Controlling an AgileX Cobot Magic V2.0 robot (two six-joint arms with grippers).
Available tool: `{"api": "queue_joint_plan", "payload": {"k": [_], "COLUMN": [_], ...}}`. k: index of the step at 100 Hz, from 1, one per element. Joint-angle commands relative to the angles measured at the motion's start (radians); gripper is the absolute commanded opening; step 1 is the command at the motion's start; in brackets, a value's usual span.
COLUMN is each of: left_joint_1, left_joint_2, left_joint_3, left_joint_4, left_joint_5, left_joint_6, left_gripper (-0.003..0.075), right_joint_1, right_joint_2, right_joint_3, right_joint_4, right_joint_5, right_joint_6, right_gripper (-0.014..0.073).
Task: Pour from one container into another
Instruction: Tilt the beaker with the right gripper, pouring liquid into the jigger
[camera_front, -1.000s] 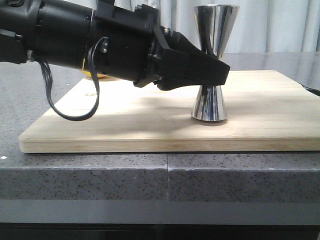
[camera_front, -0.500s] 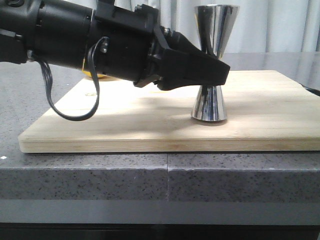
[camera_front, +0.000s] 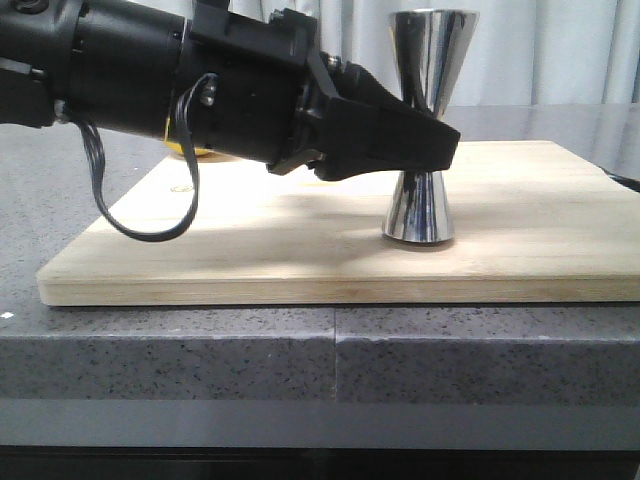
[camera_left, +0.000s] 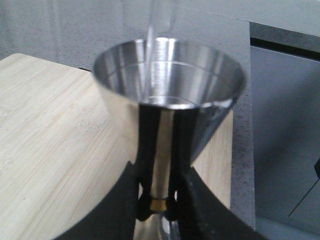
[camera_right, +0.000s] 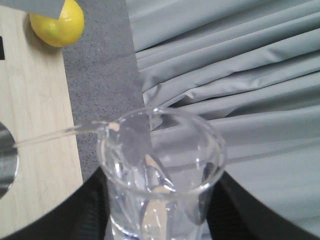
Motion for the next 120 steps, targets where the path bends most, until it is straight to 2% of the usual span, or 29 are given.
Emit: {"api": "queue_joint_plan", "payload": {"k": [1,120], "left_joint_1": [0.0,0.0], "left_joint_2": [-0.054,-0.054], "left_joint_3": [-0.026,-0.026], "left_joint_4": [-0.043,-0.043], "left_joint_5": [-0.066,-0.066], "left_joint_6": [-0.006,-0.006], "left_gripper": [-0.0021,-0.0021], "right_joint_1": [-0.002,-0.002], "right_joint_2": [-0.026,-0.026], "right_joint_3": [-0.038,-0.038], "right_joint_4": [-0.042,-0.138], "right_joint_5": [-0.019,0.001], "right_joint_6": [-0.005,-0.005], "right_gripper": [0.024,0.024]}}
